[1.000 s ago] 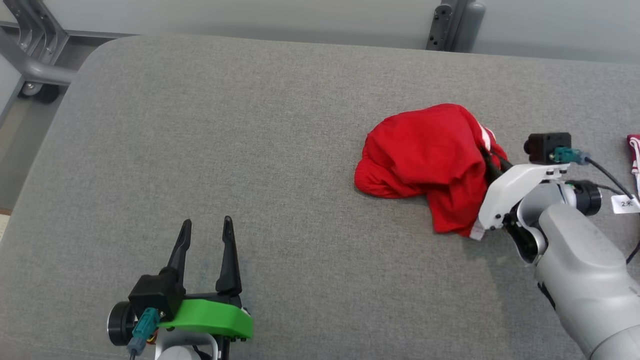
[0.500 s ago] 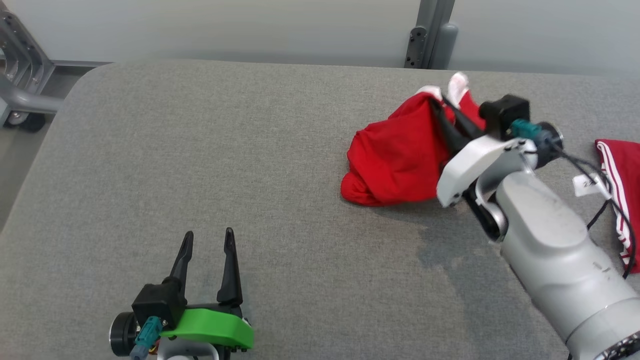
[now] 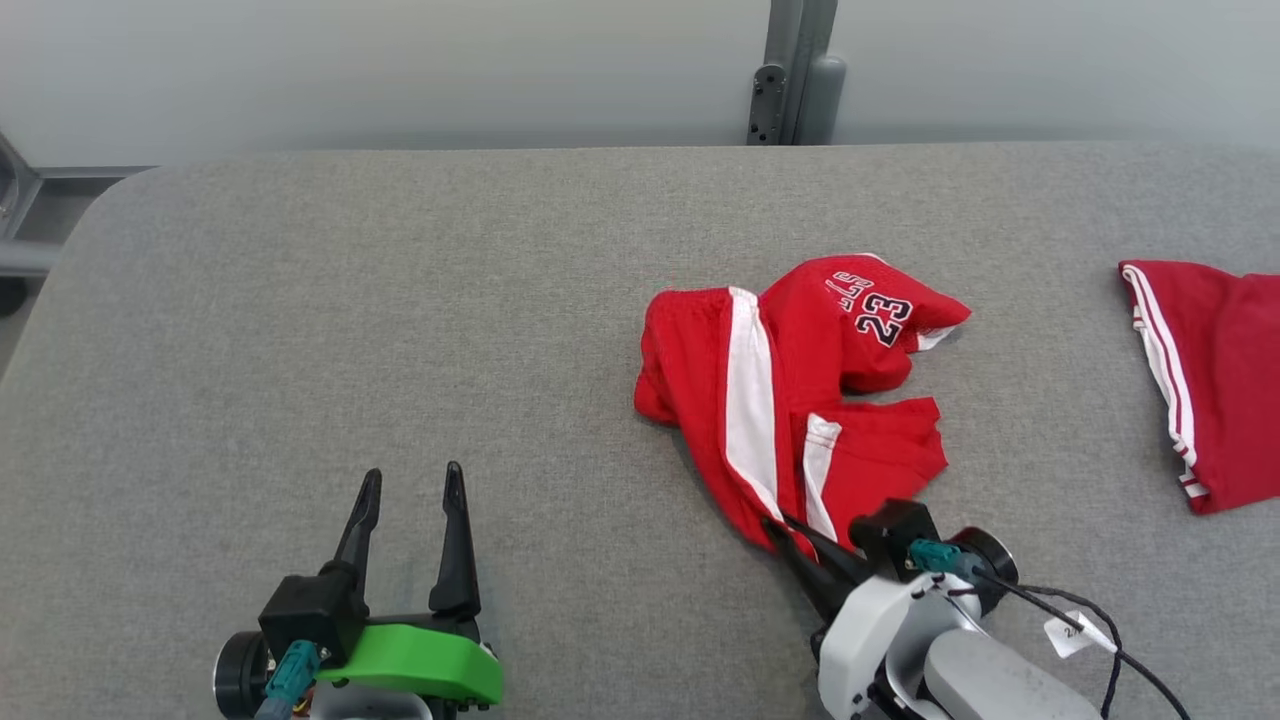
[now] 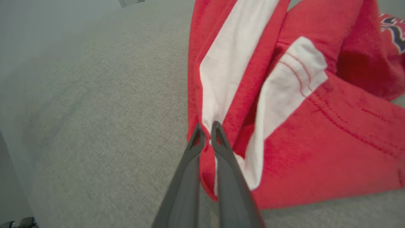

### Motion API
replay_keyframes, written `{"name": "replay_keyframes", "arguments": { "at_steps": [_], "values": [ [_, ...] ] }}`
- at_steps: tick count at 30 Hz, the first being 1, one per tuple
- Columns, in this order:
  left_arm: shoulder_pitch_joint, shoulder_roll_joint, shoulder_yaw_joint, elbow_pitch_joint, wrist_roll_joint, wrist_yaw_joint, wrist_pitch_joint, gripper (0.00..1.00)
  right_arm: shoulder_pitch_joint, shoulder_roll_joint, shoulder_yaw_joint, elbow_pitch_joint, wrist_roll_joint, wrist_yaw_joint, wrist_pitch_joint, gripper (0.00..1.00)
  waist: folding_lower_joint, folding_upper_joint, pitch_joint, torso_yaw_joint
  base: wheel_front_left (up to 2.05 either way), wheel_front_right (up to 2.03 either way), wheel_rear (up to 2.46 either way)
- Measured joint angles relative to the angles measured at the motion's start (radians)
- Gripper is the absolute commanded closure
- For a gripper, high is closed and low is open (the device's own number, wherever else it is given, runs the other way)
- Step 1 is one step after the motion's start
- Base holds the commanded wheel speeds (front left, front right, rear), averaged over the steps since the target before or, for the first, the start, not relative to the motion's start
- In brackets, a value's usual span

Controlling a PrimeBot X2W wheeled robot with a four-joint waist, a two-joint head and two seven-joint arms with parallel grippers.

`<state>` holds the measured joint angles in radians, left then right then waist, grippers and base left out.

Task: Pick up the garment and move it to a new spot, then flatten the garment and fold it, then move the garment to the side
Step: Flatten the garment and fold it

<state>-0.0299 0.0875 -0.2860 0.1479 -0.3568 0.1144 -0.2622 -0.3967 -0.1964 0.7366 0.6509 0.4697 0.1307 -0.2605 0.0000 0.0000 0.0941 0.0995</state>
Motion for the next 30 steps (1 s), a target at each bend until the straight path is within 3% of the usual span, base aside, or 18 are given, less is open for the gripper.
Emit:
{"name": "replay_keyframes", "arguments": {
  "at_steps": [4,5,6,7,19,24,30],
  "values": [
    [0.001,0.003,0.000,0.000,-0.001,0.000,0.000,0.00,0.060,-0.002,-0.016,-0.002,-0.015,0.000,-0.001,1.00,0.0000,0.0000,-0.003,-0.023,0.00,0.00,0.00],
    [0.002,0.004,0.000,-0.001,-0.001,0.001,0.000,0.00,0.067,-0.004,-0.024,-0.002,-0.028,0.000,-0.001,0.77,0.0000,0.0000,-0.004,-0.029,0.00,0.00,0.00],
    [0.002,0.005,0.000,-0.001,-0.001,0.001,0.000,0.00,0.073,-0.004,-0.039,-0.008,-0.037,0.000,-0.001,0.11,0.0000,0.0000,-0.005,-0.034,0.00,0.00,0.00],
    [0.002,0.005,-0.001,-0.001,-0.001,0.001,0.000,0.00,0.082,-0.004,-0.054,-0.021,-0.039,0.000,-0.001,0.00,0.0000,0.0000,-0.006,-0.038,0.00,0.00,0.00],
    [0.002,0.010,-0.008,0.000,-0.006,0.004,0.000,0.00,0.163,-0.034,-0.265,-0.259,-0.055,0.000,0.003,0.00,0.0000,0.0000,-0.017,-0.036,0.00,0.00,0.00],
    [-0.005,0.007,-0.020,0.001,-0.006,0.003,0.000,0.00,0.063,0.012,-0.299,-0.204,-0.090,0.000,0.057,0.00,0.0000,0.0000,-0.010,-0.010,0.00,0.00,0.00],
    [-0.025,0.002,-0.028,0.010,-0.009,0.000,0.000,0.00,-0.077,0.056,-0.270,-0.018,-0.077,0.000,0.105,0.00,0.0000,0.0000,0.002,0.041,0.00,0.00,0.00]
  ]
}}
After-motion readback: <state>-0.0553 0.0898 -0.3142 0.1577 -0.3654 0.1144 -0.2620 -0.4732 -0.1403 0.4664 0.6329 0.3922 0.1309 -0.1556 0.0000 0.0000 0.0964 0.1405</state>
